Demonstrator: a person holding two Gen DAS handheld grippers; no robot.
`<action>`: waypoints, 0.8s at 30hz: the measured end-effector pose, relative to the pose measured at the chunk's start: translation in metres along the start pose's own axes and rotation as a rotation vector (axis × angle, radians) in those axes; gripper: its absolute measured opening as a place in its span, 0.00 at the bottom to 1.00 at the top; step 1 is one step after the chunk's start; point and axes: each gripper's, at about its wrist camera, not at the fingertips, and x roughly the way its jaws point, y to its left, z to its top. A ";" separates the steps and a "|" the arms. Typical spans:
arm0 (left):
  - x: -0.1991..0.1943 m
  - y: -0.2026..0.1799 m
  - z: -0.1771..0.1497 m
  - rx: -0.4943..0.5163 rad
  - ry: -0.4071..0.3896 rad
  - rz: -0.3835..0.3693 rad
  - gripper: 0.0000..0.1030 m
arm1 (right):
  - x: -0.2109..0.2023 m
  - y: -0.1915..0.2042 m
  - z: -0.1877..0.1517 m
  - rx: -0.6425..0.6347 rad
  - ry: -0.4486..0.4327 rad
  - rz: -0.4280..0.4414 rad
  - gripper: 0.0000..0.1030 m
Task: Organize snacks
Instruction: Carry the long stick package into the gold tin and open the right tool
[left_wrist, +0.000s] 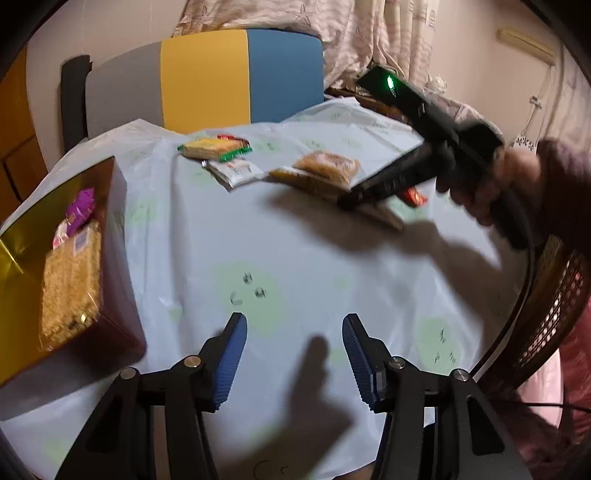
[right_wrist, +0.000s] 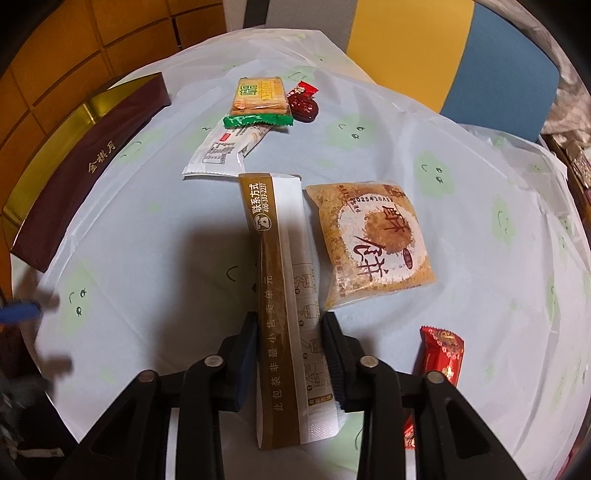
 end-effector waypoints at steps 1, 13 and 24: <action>0.001 0.000 -0.003 -0.003 0.006 -0.010 0.53 | -0.001 0.001 0.001 0.007 0.006 -0.002 0.24; 0.000 0.006 -0.021 -0.024 -0.018 -0.057 0.52 | -0.051 0.033 0.032 0.085 -0.053 0.159 0.22; 0.000 0.016 -0.021 -0.074 -0.047 -0.113 0.51 | -0.065 0.147 0.114 -0.040 -0.018 0.373 0.23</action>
